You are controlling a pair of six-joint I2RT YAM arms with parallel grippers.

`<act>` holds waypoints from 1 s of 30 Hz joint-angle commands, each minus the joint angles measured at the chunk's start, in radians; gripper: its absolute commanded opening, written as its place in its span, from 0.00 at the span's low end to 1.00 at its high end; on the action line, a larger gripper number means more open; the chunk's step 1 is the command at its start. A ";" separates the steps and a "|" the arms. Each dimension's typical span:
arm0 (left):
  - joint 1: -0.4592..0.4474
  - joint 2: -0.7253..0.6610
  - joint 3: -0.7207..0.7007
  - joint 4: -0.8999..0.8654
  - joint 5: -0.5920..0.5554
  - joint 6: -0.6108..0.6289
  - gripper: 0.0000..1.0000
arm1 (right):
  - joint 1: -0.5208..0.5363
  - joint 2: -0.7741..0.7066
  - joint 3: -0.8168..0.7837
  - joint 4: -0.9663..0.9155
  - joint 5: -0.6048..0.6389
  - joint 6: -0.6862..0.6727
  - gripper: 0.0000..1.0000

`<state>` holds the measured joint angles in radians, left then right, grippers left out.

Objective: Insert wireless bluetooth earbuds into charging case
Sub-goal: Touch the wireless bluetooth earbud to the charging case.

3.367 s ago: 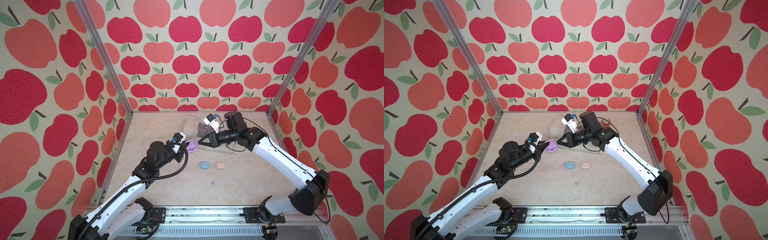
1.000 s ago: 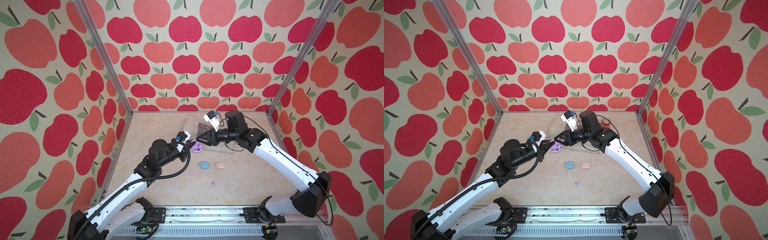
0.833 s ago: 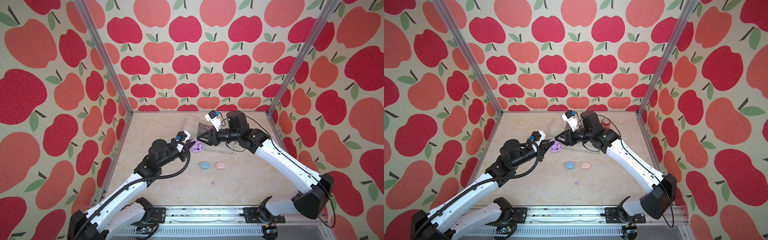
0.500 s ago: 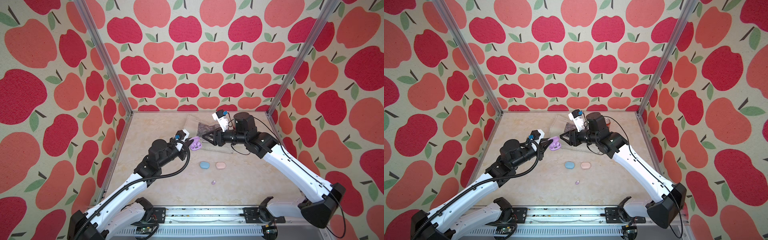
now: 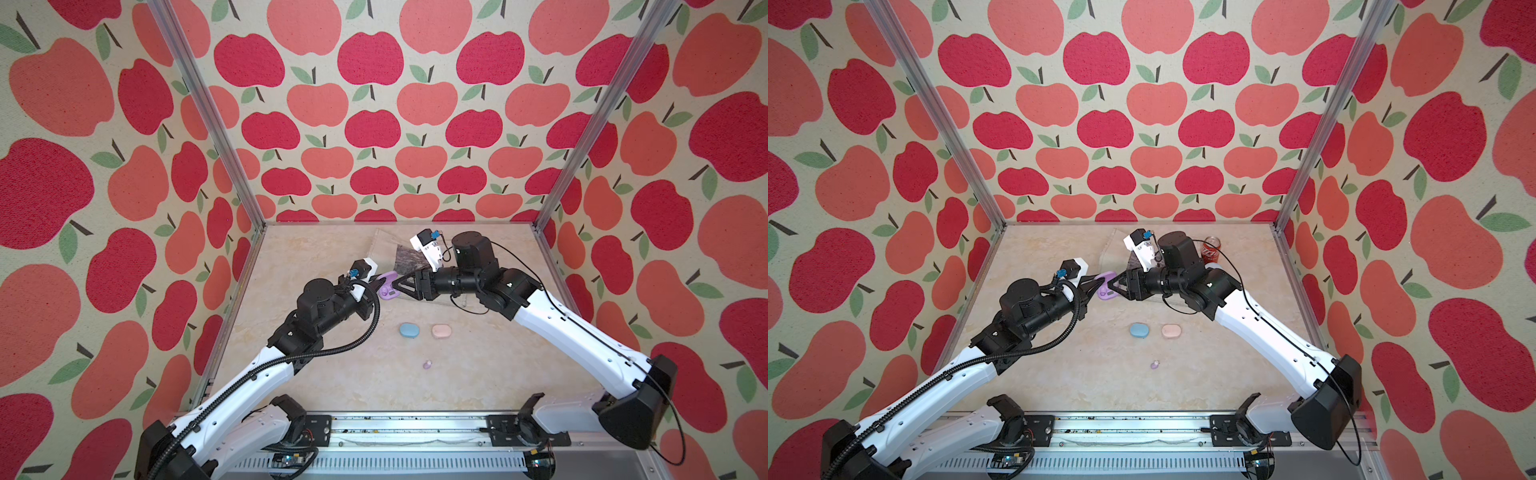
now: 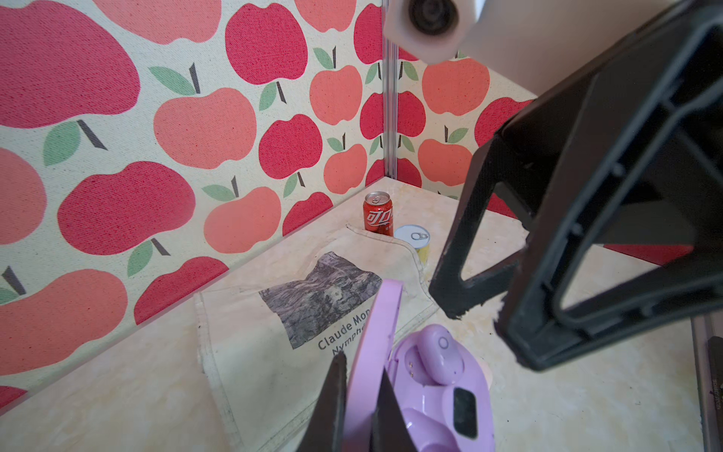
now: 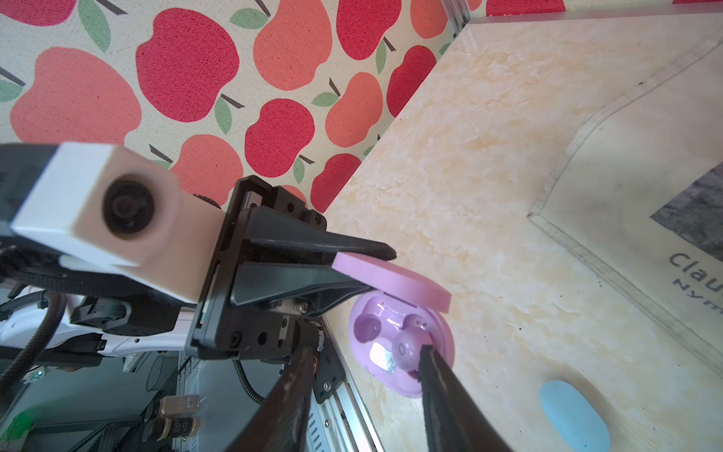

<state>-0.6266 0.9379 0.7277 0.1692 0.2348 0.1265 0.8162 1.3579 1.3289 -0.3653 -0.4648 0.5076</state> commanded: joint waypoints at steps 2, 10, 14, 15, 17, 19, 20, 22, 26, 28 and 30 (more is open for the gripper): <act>-0.004 -0.014 0.030 0.026 -0.006 0.007 0.00 | 0.005 0.014 -0.009 0.020 -0.015 0.014 0.47; -0.004 -0.014 0.029 0.028 -0.004 0.007 0.00 | 0.009 0.030 -0.010 0.034 -0.024 0.017 0.47; -0.004 -0.017 0.026 0.030 -0.004 0.007 0.00 | 0.010 0.043 -0.009 0.036 -0.031 0.019 0.47; -0.004 -0.017 0.027 0.030 -0.005 0.006 0.00 | 0.012 0.045 -0.009 0.036 -0.034 0.019 0.47; -0.005 -0.019 0.026 0.031 -0.005 0.006 0.00 | 0.012 0.049 -0.010 0.036 -0.037 0.017 0.47; -0.004 -0.020 0.026 0.030 -0.005 0.007 0.00 | 0.012 0.051 -0.010 0.030 -0.037 0.011 0.47; -0.004 -0.021 0.026 0.031 -0.004 0.006 0.00 | 0.012 0.052 -0.008 0.025 -0.036 0.006 0.47; -0.005 -0.021 0.027 0.029 -0.004 0.007 0.00 | 0.012 0.056 0.000 0.000 -0.027 -0.014 0.47; -0.005 -0.028 0.027 0.025 -0.007 0.007 0.00 | 0.012 0.041 0.026 -0.043 0.023 -0.069 0.48; -0.004 -0.031 0.026 0.021 -0.007 0.007 0.00 | 0.011 0.028 0.042 -0.055 0.046 -0.093 0.50; -0.004 -0.036 0.023 0.014 -0.013 0.007 0.00 | 0.004 0.013 0.061 -0.067 0.065 -0.104 0.50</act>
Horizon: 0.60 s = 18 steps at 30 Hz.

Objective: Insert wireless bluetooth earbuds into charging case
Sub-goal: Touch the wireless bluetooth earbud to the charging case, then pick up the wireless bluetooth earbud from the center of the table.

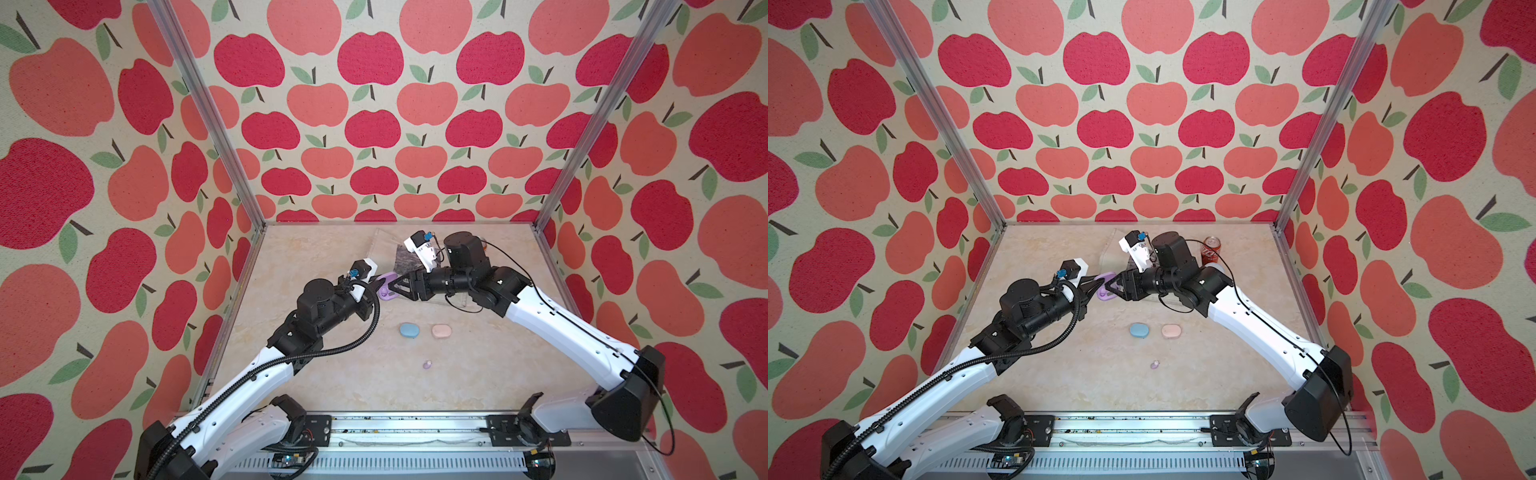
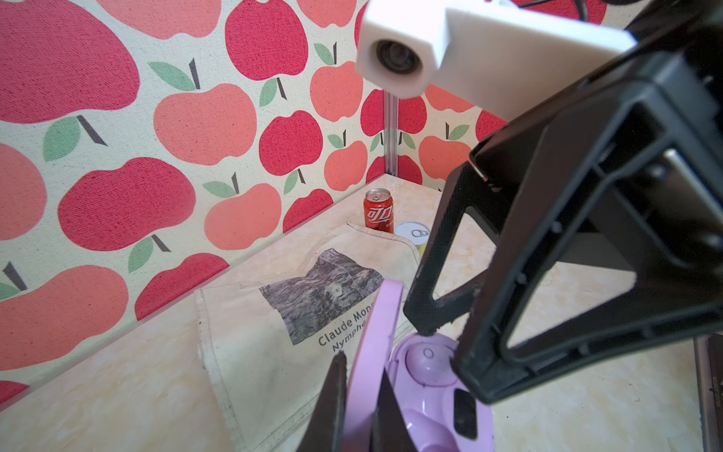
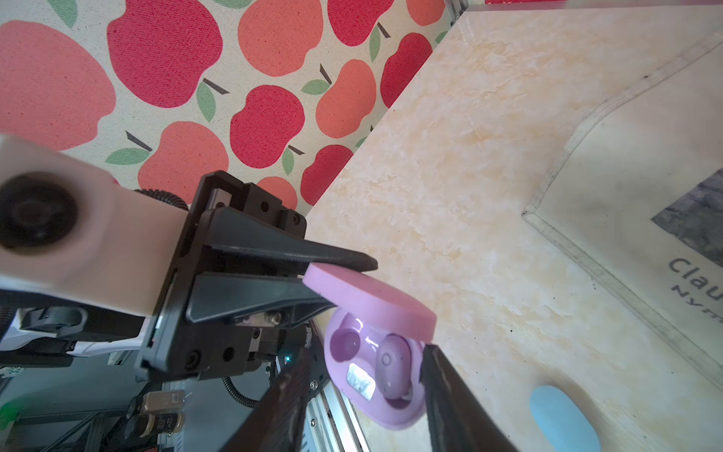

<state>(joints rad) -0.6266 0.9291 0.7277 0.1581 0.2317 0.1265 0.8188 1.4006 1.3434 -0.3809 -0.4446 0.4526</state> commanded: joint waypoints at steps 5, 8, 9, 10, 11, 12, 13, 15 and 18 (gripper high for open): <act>0.001 -0.051 0.002 0.007 -0.069 0.002 0.00 | -0.046 -0.121 0.039 -0.103 0.129 -0.001 0.51; 0.010 -0.072 -0.013 -0.015 -0.091 0.000 0.00 | -0.078 -0.164 0.013 -0.268 0.197 0.042 0.51; 0.016 -0.081 -0.021 -0.018 -0.093 -0.002 0.00 | -0.086 -0.173 -0.004 -0.321 0.200 0.041 0.50; 0.024 -0.090 -0.030 -0.019 -0.090 -0.006 0.00 | -0.092 -0.179 -0.027 -0.377 0.201 0.034 0.50; 0.034 -0.098 -0.039 -0.020 -0.082 -0.012 0.00 | -0.096 -0.181 -0.050 -0.435 0.197 0.021 0.50; 0.045 -0.104 -0.048 -0.022 -0.072 -0.016 0.00 | -0.096 -0.175 -0.073 -0.470 0.180 -0.008 0.50; 0.056 -0.112 -0.058 -0.021 -0.059 -0.025 0.00 | -0.097 -0.162 -0.094 -0.527 0.173 -0.043 0.50; 0.081 -0.123 -0.080 -0.012 -0.034 -0.042 0.00 | -0.093 -0.130 -0.131 -0.588 0.143 -0.113 0.48; 0.111 -0.144 -0.120 0.010 -0.015 -0.072 0.00 | -0.029 -0.094 -0.173 -0.600 0.163 -0.330 0.46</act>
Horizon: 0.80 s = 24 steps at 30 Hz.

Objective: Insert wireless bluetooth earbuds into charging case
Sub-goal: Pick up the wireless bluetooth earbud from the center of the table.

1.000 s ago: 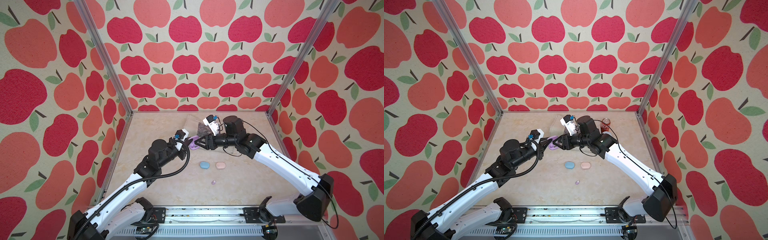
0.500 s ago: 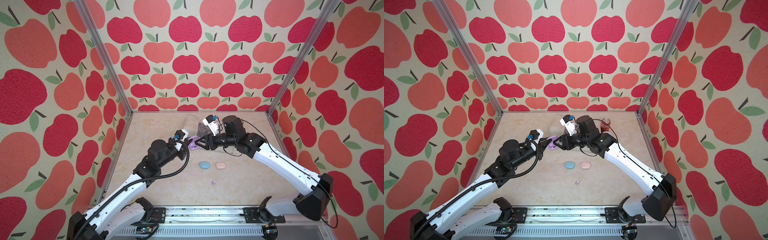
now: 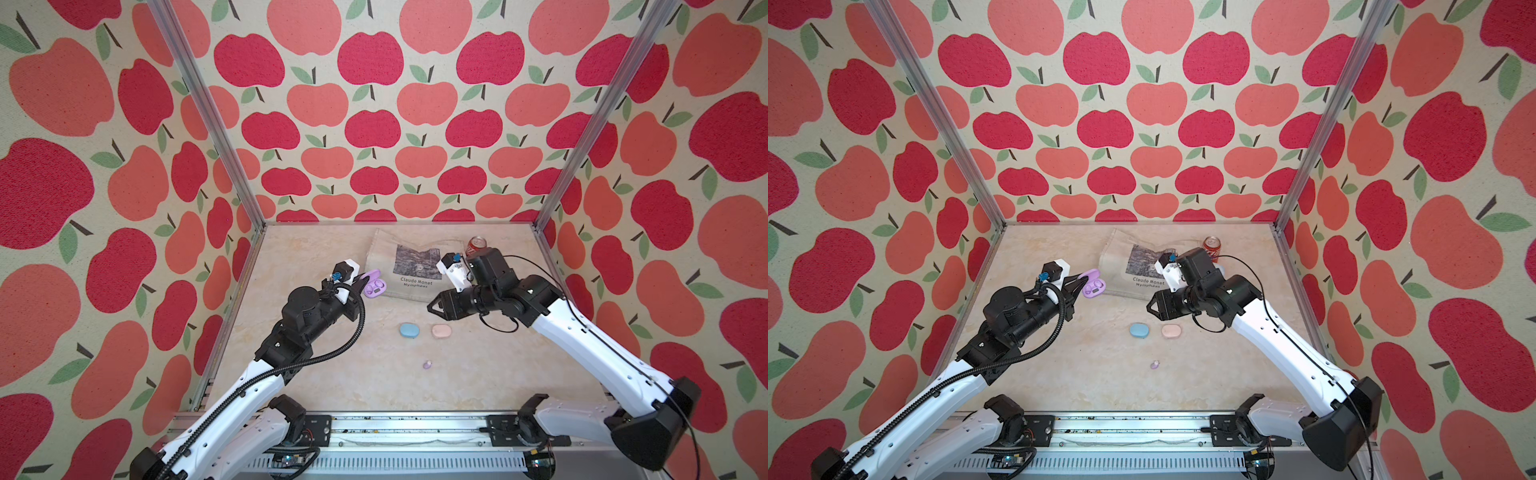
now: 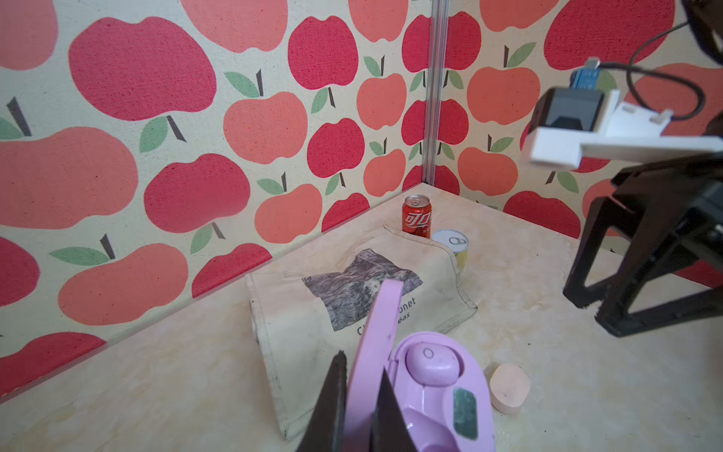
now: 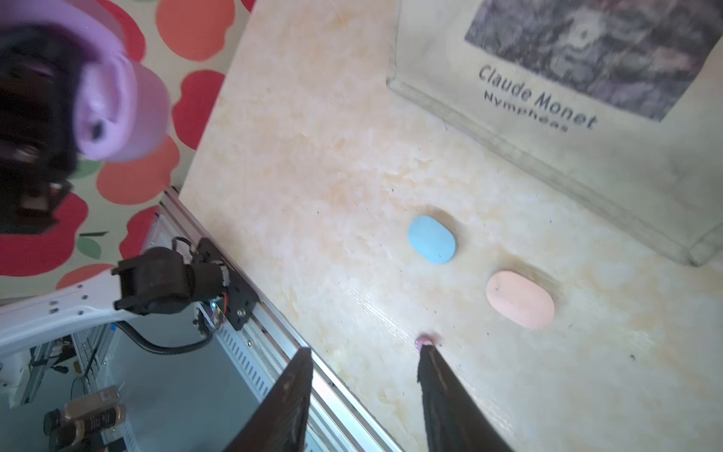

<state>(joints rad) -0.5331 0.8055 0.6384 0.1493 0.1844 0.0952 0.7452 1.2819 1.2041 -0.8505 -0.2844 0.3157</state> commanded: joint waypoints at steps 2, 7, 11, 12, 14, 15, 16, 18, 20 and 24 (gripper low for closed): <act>0.030 -0.034 -0.050 0.023 0.039 -0.054 0.00 | 0.096 0.044 -0.058 -0.108 0.030 -0.368 0.44; 0.044 -0.076 -0.073 0.006 0.043 -0.067 0.00 | 0.188 0.094 -0.115 -0.042 0.030 -0.797 0.45; 0.051 -0.102 -0.084 -0.011 0.042 -0.075 0.00 | 0.234 0.132 -0.161 0.025 0.058 -1.025 0.46; 0.052 -0.107 -0.087 -0.013 0.040 -0.075 0.00 | 0.241 0.148 -0.164 0.037 0.071 -1.046 0.46; 0.056 -0.121 -0.097 -0.013 0.037 -0.077 0.00 | 0.262 0.190 -0.165 0.051 0.094 -1.072 0.46; 0.058 -0.127 -0.103 -0.015 0.033 -0.080 0.00 | 0.273 0.210 -0.170 0.064 0.114 -1.082 0.46; 0.059 -0.133 -0.108 -0.016 0.033 -0.083 0.00 | 0.284 0.228 -0.182 0.077 0.132 -1.089 0.46; 0.064 -0.142 -0.116 -0.022 0.033 -0.083 0.00 | 0.296 0.259 -0.204 0.100 0.149 -1.096 0.45; 0.070 -0.151 -0.122 -0.029 0.032 -0.085 0.00 | 0.302 0.277 -0.220 0.122 0.160 -1.095 0.44; 0.082 -0.165 -0.130 -0.040 0.034 -0.087 0.00 | 0.304 0.313 -0.234 0.147 0.205 -1.107 0.43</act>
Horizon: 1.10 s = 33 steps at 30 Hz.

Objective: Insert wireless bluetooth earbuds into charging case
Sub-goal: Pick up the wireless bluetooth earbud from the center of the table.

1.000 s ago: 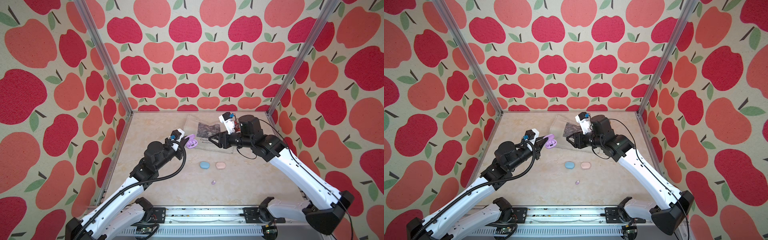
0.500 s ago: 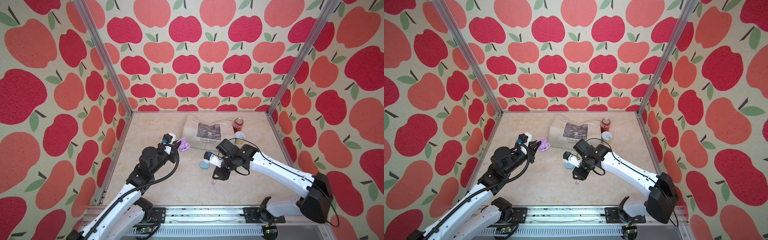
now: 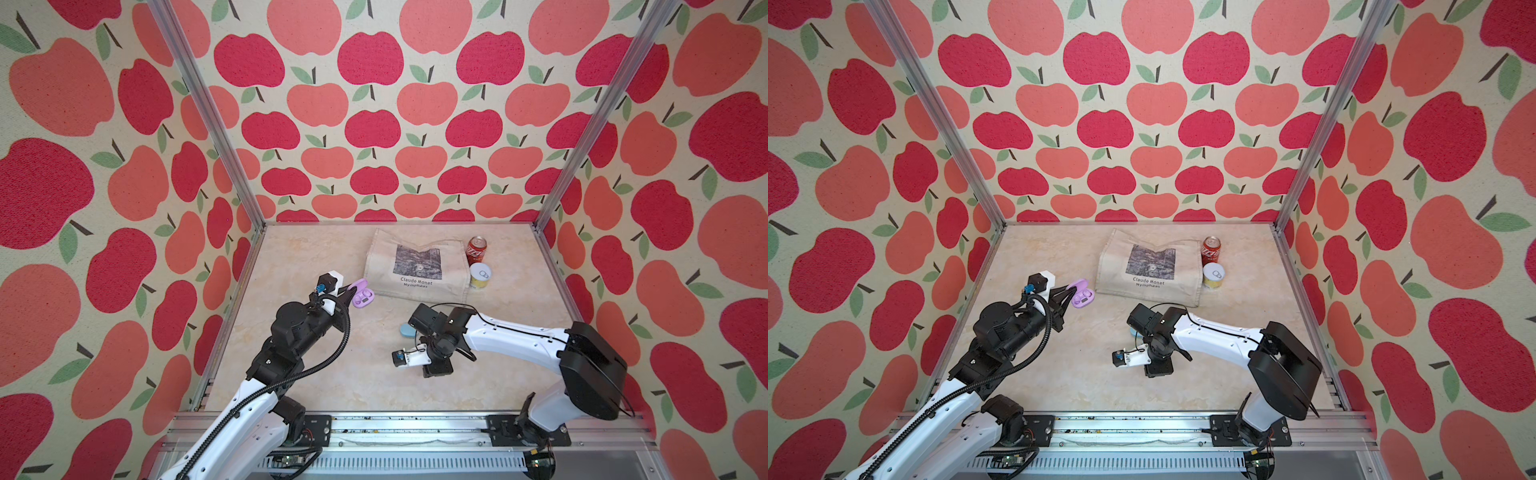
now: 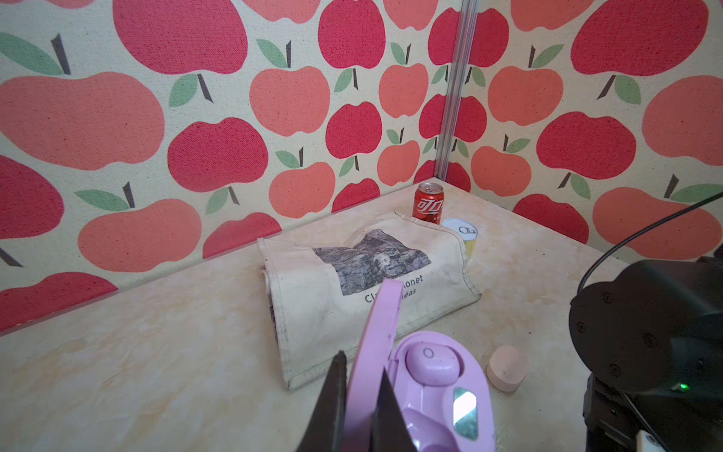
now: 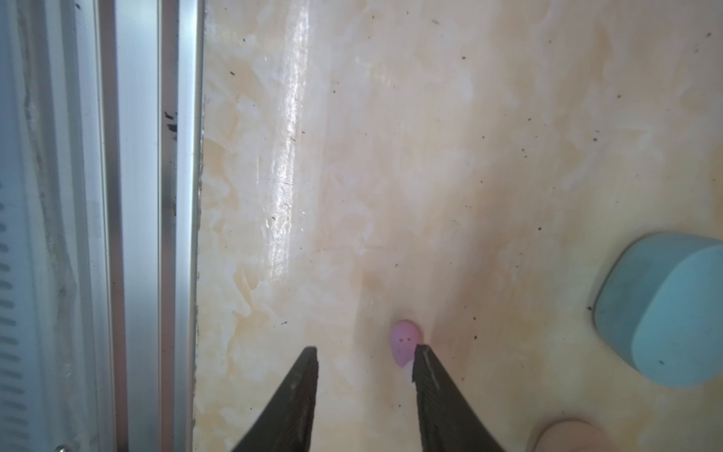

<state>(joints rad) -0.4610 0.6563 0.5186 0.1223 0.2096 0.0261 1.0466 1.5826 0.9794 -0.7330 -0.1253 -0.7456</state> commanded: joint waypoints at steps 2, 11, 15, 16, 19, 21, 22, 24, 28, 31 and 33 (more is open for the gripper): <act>0.018 -0.018 -0.012 -0.012 0.013 -0.020 0.00 | 0.001 0.030 -0.016 0.040 0.077 -0.056 0.43; 0.035 -0.007 -0.017 -0.002 0.024 -0.028 0.00 | -0.002 0.084 -0.030 0.098 0.103 -0.054 0.40; 0.041 -0.003 -0.015 -0.001 0.030 -0.028 0.00 | -0.002 0.083 -0.044 0.110 0.107 -0.051 0.35; 0.042 -0.003 -0.014 -0.001 0.031 -0.028 0.00 | -0.003 0.083 -0.046 0.111 0.109 -0.050 0.35; 0.044 0.000 -0.011 0.000 0.033 -0.029 0.00 | -0.002 0.076 -0.060 0.113 0.112 -0.048 0.33; 0.045 0.000 -0.008 -0.002 0.034 -0.029 0.00 | -0.004 0.070 -0.069 0.116 0.115 -0.048 0.31; 0.046 0.000 -0.007 -0.002 0.036 -0.029 0.00 | -0.003 0.066 -0.070 0.116 0.116 -0.048 0.29; 0.046 0.000 -0.003 -0.005 0.038 -0.028 0.00 | -0.004 0.061 -0.071 0.116 0.118 -0.041 0.24; 0.046 0.001 0.002 -0.012 0.046 -0.032 0.00 | -0.005 0.049 -0.062 0.105 0.115 -0.022 0.14; 0.045 0.007 0.004 -0.010 0.049 -0.035 0.00 | -0.013 0.031 -0.045 0.097 0.097 0.010 0.08; 0.045 0.022 0.004 -0.002 0.056 -0.038 0.00 | -0.034 0.011 -0.027 0.087 0.060 0.050 0.06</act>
<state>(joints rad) -0.4213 0.6651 0.5129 0.1051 0.2440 0.0116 1.0344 1.6363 0.9302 -0.6193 -0.0250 -0.7528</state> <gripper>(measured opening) 0.108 0.165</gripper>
